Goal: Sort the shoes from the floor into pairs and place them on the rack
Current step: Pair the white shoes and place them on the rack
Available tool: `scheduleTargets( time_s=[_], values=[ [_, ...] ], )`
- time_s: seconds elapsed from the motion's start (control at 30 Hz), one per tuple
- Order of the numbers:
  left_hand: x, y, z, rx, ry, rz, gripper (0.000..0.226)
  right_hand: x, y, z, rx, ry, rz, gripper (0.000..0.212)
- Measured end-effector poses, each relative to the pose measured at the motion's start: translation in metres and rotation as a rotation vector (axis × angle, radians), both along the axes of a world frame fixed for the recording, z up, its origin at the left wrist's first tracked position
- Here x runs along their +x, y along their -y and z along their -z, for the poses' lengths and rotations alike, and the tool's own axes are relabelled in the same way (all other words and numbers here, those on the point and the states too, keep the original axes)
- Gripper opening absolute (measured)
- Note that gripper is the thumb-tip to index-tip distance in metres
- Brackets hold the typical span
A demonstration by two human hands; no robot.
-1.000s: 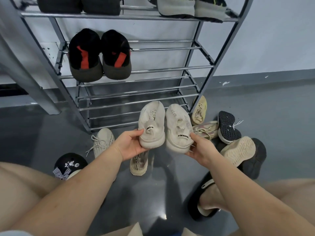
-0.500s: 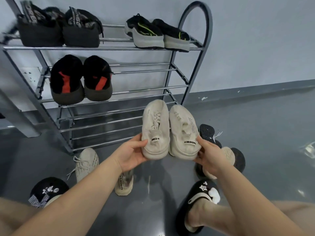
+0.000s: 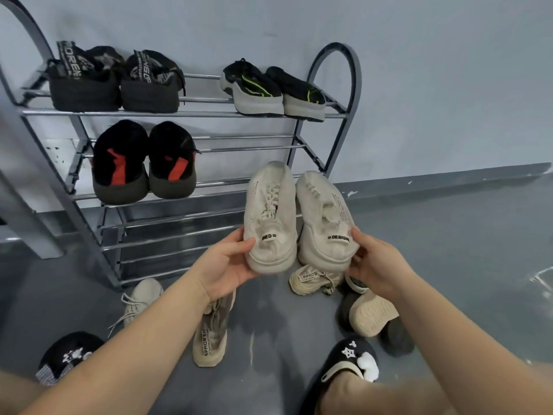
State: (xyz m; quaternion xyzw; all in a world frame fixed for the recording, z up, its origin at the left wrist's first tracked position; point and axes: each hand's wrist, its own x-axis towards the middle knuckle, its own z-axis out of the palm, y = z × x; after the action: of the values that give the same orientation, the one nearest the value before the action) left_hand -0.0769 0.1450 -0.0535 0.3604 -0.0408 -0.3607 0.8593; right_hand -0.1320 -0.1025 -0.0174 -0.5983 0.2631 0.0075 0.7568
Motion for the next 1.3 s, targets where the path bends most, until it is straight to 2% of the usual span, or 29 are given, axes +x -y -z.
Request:
scheduleTargets(
  time_s=[0.07,0.17,0.23,0.3,0.33,0.5,0.8,0.93,1.1,1.3],
  values=[
    [0.006,-0.001,-0.004,-0.01,0.007,-0.015,0.097,0.012,-0.001,-0.012,-0.027,-0.006,-0.04,0.021],
    [0.015,-0.002,-0.014,-0.018,0.003,-0.05,0.097,0.032,0.0,-0.027,-0.07,-0.025,-0.112,0.02],
    [0.022,-0.002,-0.021,-0.018,0.01,-0.082,0.086,0.047,0.001,-0.035,-0.087,-0.035,-0.148,0.019],
    [0.031,0.0,-0.029,-0.004,0.006,-0.123,0.058,0.062,0.0,-0.042,-0.1,-0.033,-0.166,0.018],
    [0.036,0.001,-0.033,0.014,0.003,-0.14,0.05,0.07,0.001,-0.044,-0.103,-0.031,-0.167,0.018],
    [0.065,0.005,-0.045,0.148,-0.007,-0.191,0.035,0.105,0.0,-0.028,-0.042,-0.04,-0.117,0.02],
    [0.129,0.01,-0.062,0.298,-0.062,-0.256,0.039,0.175,-0.015,-0.027,-0.019,-0.035,-0.074,0.02],
    [0.147,0.014,-0.06,0.283,-0.093,-0.298,0.038,0.197,-0.011,-0.025,-0.054,-0.011,-0.05,0.022],
    [0.163,0.021,-0.047,0.177,-0.149,-0.342,0.038,0.218,-0.015,-0.018,-0.099,0.018,-0.08,0.025],
    [0.179,0.029,-0.034,0.181,-0.142,-0.353,0.038,0.241,-0.013,-0.009,-0.209,0.015,-0.091,0.025]
  ],
)
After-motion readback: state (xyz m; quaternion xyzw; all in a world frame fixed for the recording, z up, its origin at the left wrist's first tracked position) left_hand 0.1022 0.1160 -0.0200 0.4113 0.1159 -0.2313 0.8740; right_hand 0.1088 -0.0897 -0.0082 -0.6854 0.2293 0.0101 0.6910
